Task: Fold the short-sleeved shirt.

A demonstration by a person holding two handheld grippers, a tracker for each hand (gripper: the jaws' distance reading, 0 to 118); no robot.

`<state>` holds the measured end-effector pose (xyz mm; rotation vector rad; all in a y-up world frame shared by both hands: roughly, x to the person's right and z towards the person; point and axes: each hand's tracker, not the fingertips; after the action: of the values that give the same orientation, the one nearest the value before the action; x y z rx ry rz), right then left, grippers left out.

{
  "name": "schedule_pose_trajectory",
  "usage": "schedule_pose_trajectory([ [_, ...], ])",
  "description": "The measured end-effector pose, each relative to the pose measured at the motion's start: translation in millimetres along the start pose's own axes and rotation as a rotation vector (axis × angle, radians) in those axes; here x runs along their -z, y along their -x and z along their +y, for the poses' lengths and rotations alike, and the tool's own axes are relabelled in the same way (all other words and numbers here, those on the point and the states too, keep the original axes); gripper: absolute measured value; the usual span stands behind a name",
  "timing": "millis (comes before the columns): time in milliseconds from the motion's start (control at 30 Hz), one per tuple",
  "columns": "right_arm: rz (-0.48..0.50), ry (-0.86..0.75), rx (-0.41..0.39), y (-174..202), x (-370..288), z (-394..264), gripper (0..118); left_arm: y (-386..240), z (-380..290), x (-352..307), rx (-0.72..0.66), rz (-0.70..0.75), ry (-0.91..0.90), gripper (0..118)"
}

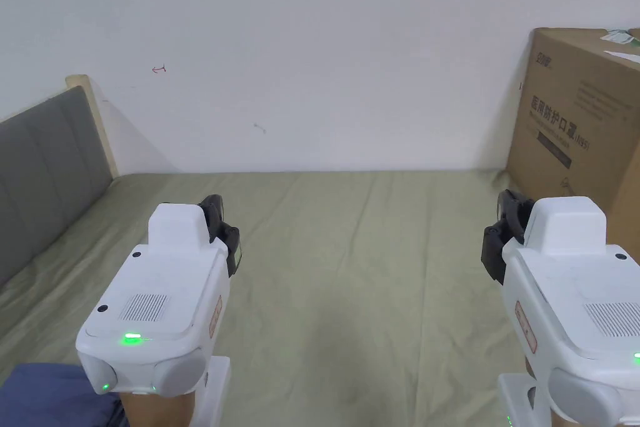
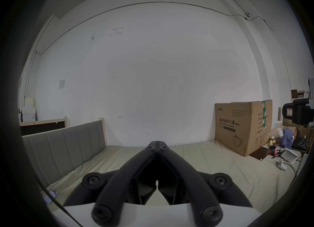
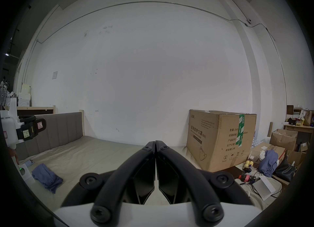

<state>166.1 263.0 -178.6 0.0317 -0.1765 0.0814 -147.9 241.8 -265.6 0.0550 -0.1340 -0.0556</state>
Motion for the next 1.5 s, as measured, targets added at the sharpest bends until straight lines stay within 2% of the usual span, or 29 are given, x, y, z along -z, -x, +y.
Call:
schedule_pose_trajectory([
  [1500,0.007,-0.002,0.001,2.4,-4.4,3.0,0,6.8,-3.7,-2.4,0.016,0.015,-0.002,0],
])
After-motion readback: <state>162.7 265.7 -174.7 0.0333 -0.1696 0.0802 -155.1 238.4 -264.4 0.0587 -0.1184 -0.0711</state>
